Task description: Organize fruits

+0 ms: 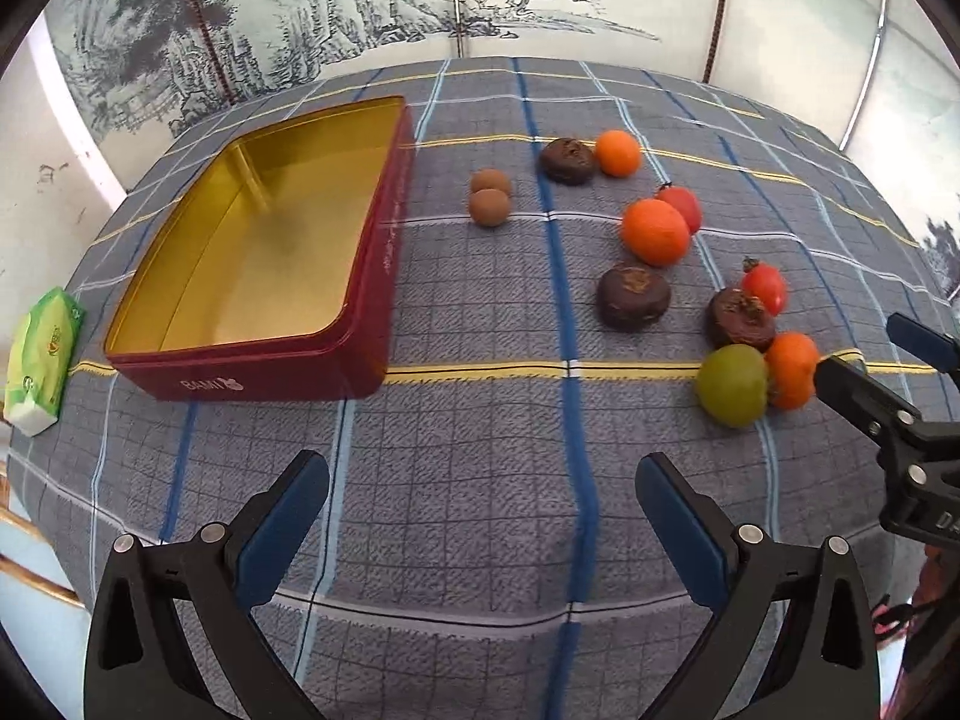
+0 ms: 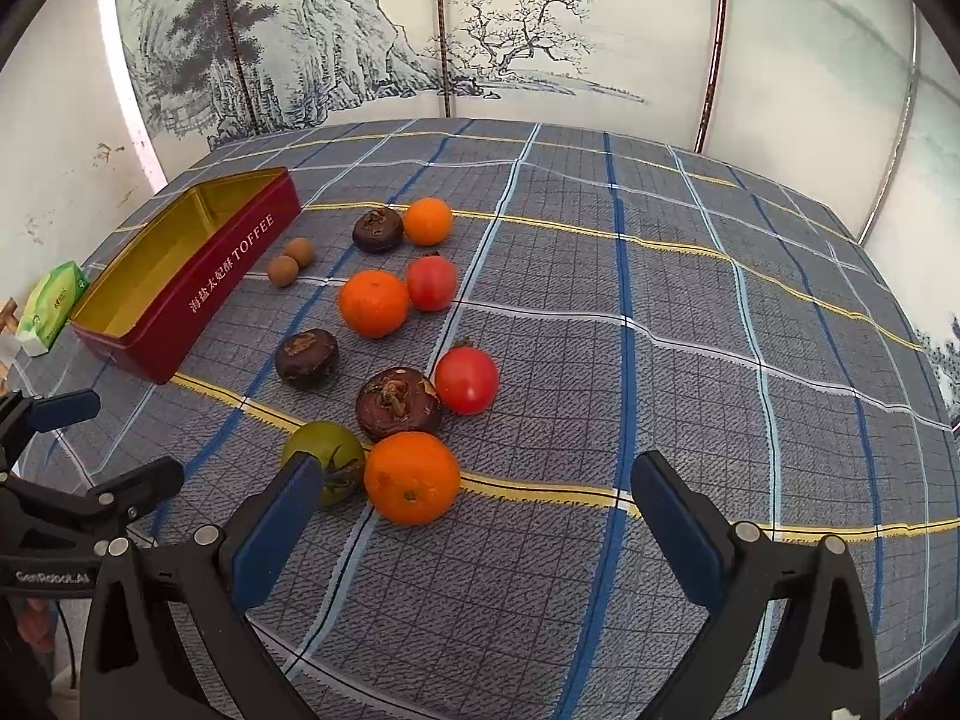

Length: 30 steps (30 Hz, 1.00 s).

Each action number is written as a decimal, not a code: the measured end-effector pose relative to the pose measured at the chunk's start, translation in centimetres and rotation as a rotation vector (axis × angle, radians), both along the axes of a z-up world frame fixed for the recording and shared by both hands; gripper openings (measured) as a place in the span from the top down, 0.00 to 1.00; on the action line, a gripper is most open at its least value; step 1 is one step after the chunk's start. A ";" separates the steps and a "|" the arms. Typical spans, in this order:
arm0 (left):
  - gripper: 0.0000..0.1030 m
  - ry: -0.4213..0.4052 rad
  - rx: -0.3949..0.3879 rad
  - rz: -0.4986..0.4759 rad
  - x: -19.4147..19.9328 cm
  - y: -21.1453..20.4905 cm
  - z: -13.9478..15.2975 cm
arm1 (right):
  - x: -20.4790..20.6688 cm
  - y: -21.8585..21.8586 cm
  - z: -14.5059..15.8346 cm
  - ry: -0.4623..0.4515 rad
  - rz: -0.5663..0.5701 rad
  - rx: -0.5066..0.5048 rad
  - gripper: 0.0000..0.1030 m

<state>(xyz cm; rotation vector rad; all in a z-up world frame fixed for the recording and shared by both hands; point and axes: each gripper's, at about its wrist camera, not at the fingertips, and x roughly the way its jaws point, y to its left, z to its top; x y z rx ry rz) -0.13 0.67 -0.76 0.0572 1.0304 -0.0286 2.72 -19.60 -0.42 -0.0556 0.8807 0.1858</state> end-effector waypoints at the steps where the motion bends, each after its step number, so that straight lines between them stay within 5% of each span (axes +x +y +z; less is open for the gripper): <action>1: 0.03 0.004 -0.001 0.005 0.1 0.1 -0.2 | -0.1 0.1 0.0 -0.002 0.001 -0.005 0.02; 26: 0.10 0.029 -0.034 -0.006 0.3 0.2 -0.8 | 0.4 0.1 -0.4 0.025 0.012 -0.023 0.11; 30: 0.10 0.029 -0.034 -0.007 0.3 0.2 -0.8 | 0.5 0.2 -0.5 0.033 0.025 -0.022 0.20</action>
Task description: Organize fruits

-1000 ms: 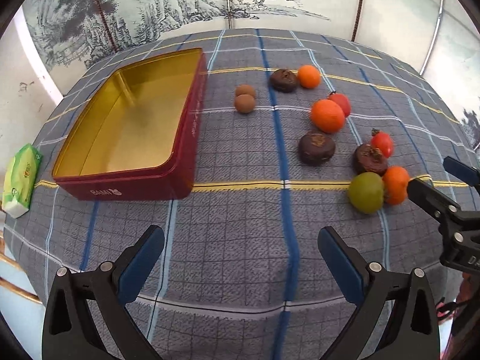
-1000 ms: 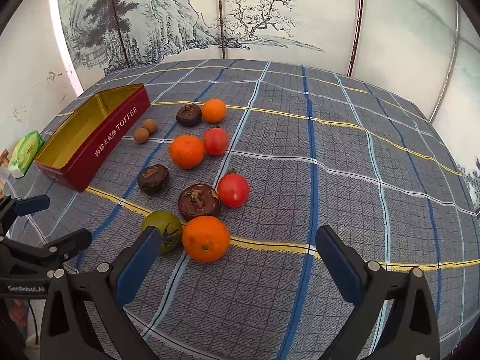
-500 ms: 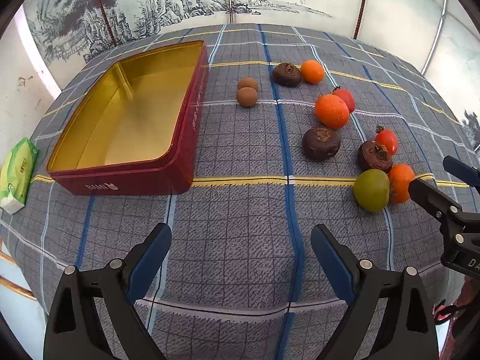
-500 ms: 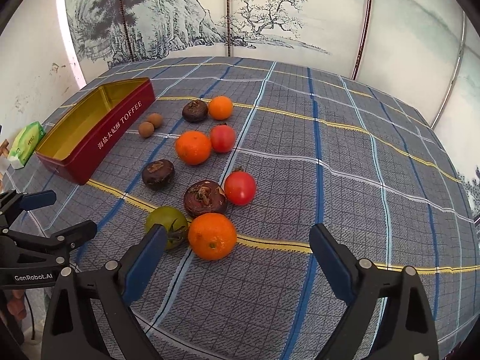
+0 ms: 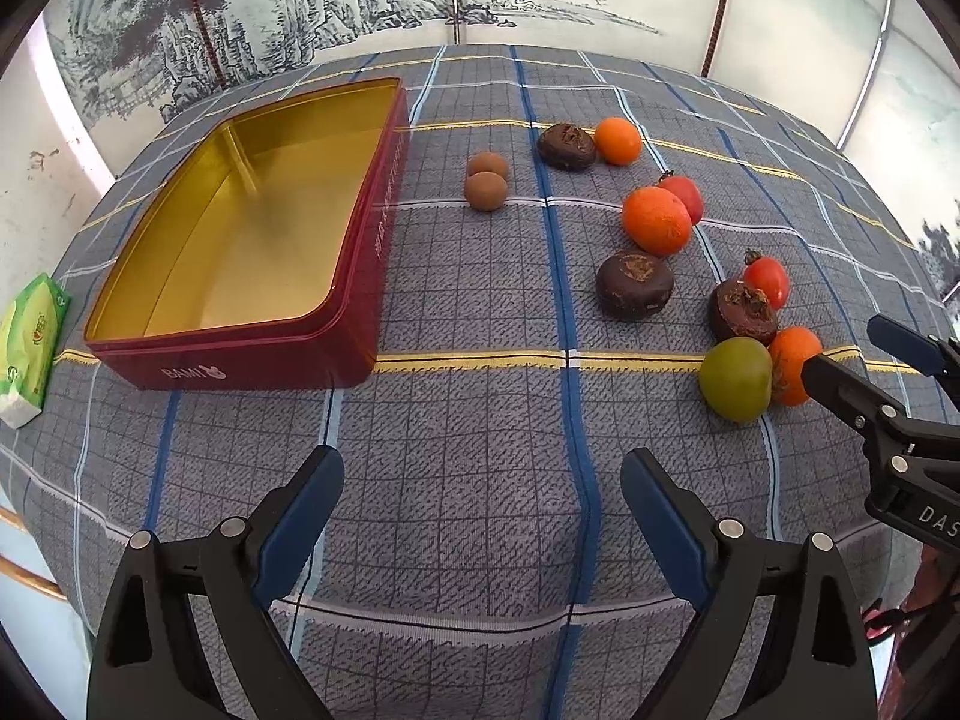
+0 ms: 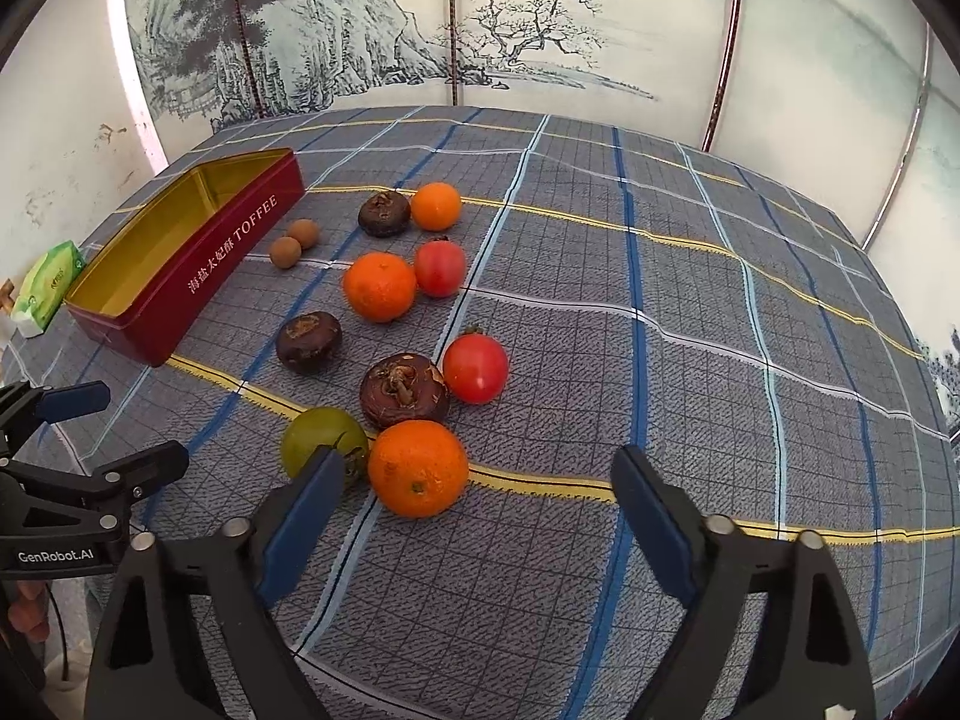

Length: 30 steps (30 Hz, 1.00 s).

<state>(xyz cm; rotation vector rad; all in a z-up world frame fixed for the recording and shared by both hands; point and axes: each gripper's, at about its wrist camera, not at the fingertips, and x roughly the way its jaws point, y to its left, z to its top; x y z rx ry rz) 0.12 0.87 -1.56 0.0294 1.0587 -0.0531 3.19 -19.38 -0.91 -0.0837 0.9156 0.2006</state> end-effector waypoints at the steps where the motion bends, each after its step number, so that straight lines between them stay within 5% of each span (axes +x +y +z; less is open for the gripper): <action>1: 0.10 0.000 0.002 0.002 0.0 0.0 0.0 | 0.0 0.0 0.0 0.001 0.002 0.001 0.20; 30: 0.10 0.006 -0.002 -0.005 0.1 -0.4 0.1 | -0.3 0.6 -0.1 0.001 0.023 -0.016 0.24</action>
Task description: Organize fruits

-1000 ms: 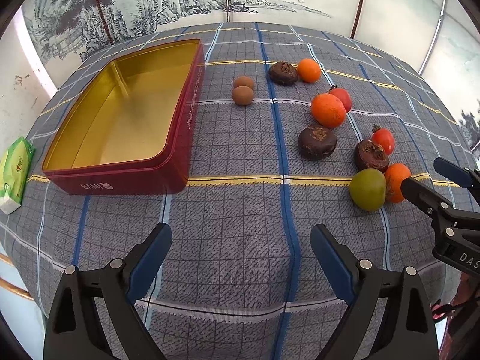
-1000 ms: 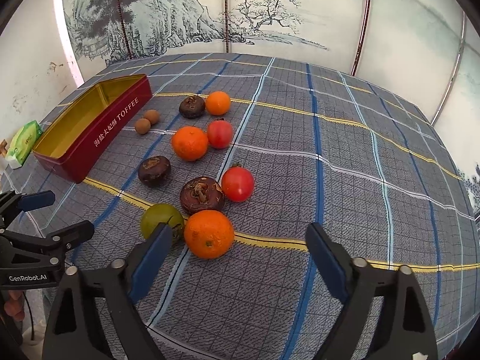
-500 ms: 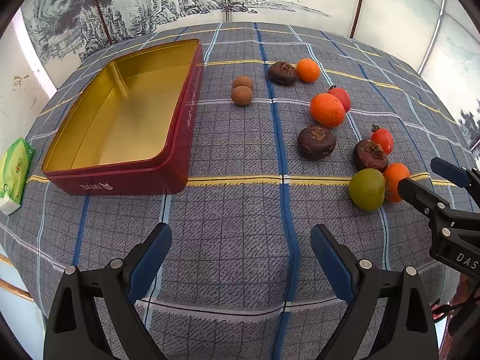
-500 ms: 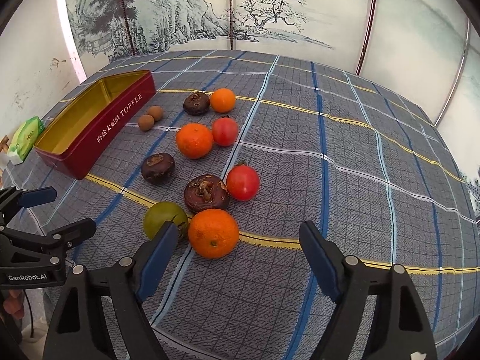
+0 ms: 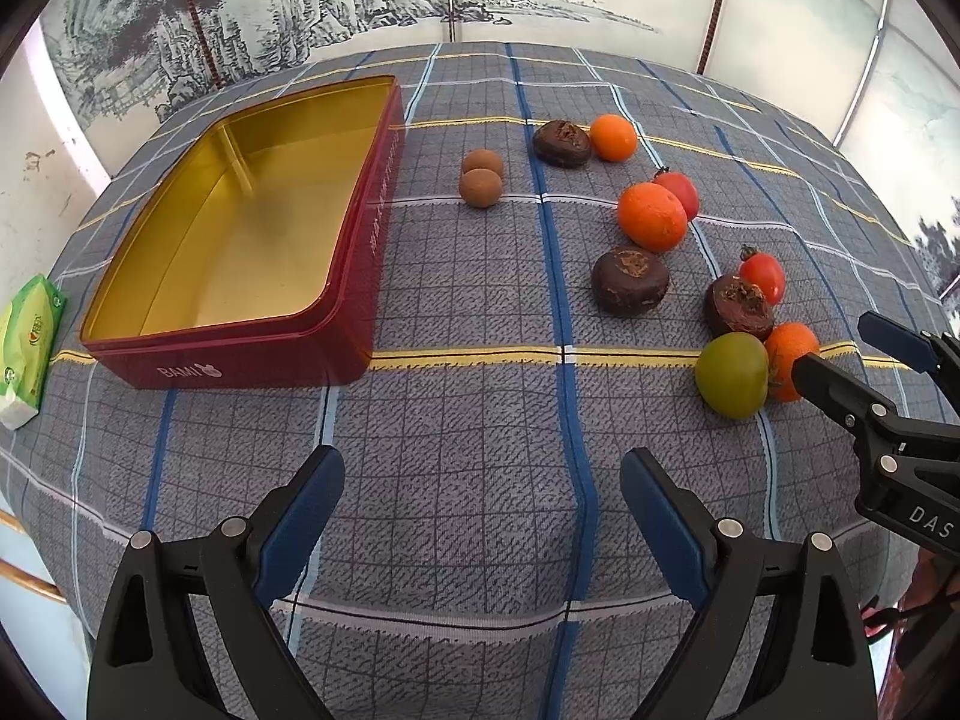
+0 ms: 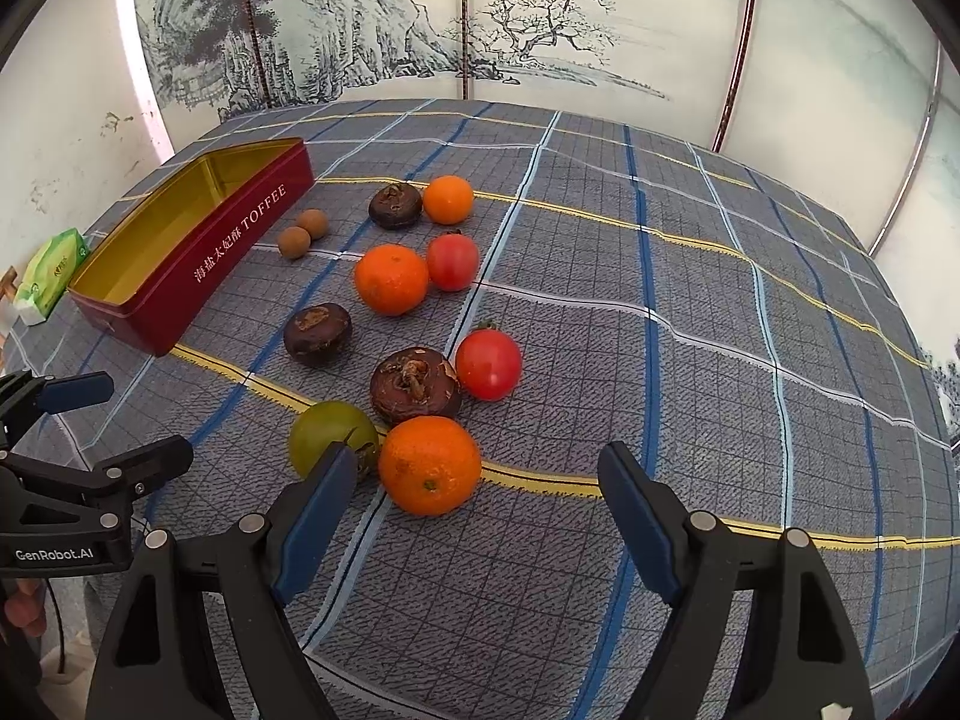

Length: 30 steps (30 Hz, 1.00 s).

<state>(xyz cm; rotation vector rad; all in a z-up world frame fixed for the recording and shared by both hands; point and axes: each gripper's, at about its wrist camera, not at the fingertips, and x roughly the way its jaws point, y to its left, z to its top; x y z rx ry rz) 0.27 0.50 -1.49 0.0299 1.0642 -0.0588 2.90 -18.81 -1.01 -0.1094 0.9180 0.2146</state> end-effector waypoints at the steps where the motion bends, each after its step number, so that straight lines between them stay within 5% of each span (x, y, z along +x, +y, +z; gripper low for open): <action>1: 0.10 -0.001 -0.001 -0.001 0.0 0.0 0.0 | 0.0 0.0 0.0 0.000 0.000 -0.001 0.24; 16: 0.16 -0.016 -0.010 -0.047 -0.3 -0.8 0.3 | 0.5 0.4 -1.4 0.050 0.043 0.024 0.43; 23: 0.17 -0.032 -0.019 -0.082 -0.2 -1.4 0.7 | 1.2 0.7 -2.5 0.083 0.053 0.077 0.64; 30: 0.20 -0.026 -0.034 -0.118 0.1 -2.5 0.8 | 1.2 -0.1 -2.6 0.077 0.029 0.092 0.65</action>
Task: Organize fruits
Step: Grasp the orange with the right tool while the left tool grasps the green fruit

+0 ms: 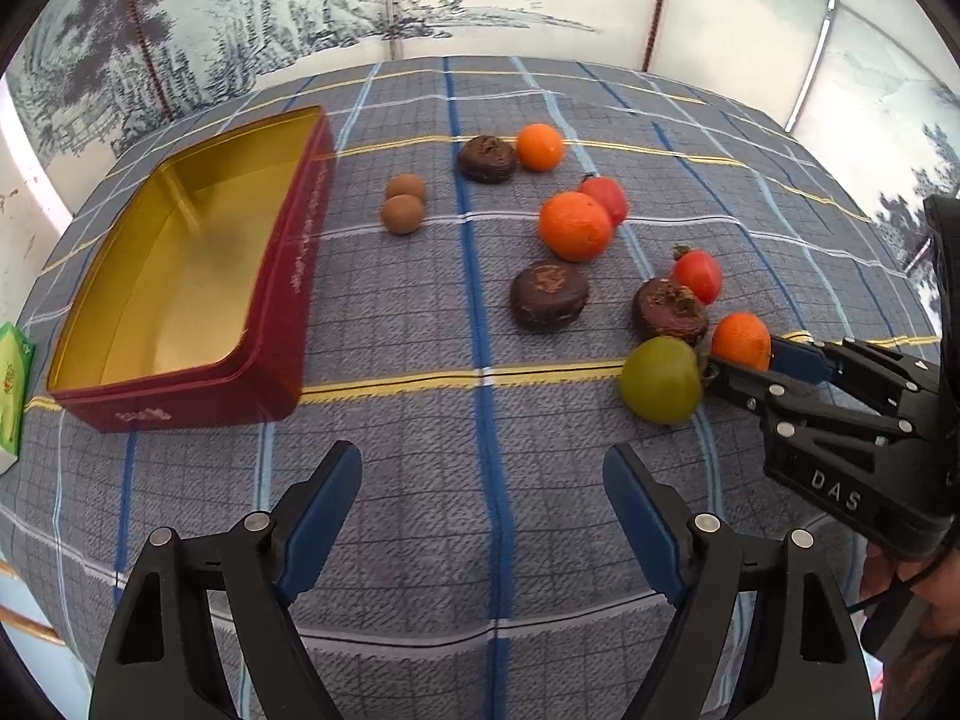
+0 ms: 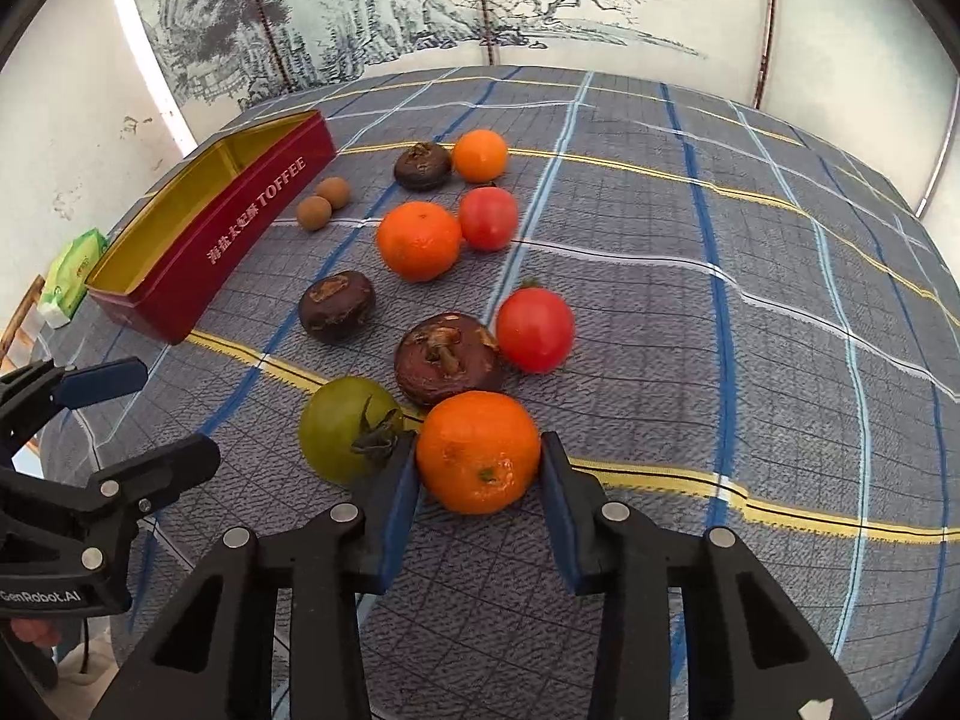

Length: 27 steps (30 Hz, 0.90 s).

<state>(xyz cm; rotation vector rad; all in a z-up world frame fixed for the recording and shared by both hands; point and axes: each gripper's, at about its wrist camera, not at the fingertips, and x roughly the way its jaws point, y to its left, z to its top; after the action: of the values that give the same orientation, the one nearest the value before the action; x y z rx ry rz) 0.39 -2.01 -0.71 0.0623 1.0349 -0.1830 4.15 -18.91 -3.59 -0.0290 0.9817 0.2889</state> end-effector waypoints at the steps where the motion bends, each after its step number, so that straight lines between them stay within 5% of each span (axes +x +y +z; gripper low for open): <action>1: 0.20 -0.002 -0.003 -0.009 0.0 -0.3 0.1 | 0.0 -0.5 0.1 -0.007 -0.011 0.001 0.65; 7: 0.23 -0.005 -0.057 -0.080 0.4 -1.8 0.7 | 0.5 -4.6 0.9 -0.035 -0.118 -0.014 0.65; 14: 0.46 0.015 -0.094 -0.164 2.0 -4.4 0.6 | 0.9 -8.5 0.6 -0.044 -0.213 -0.019 0.65; 27: 0.62 0.061 -0.092 -0.217 4.0 -6.9 -1.3 | 0.7 -9.0 -0.2 -0.033 -0.226 0.035 0.65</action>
<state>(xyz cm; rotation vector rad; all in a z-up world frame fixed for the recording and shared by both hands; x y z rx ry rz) 4.42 -8.90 -2.03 0.0859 1.0785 -0.4323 4.88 -27.91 -3.80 0.1079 0.9375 0.0976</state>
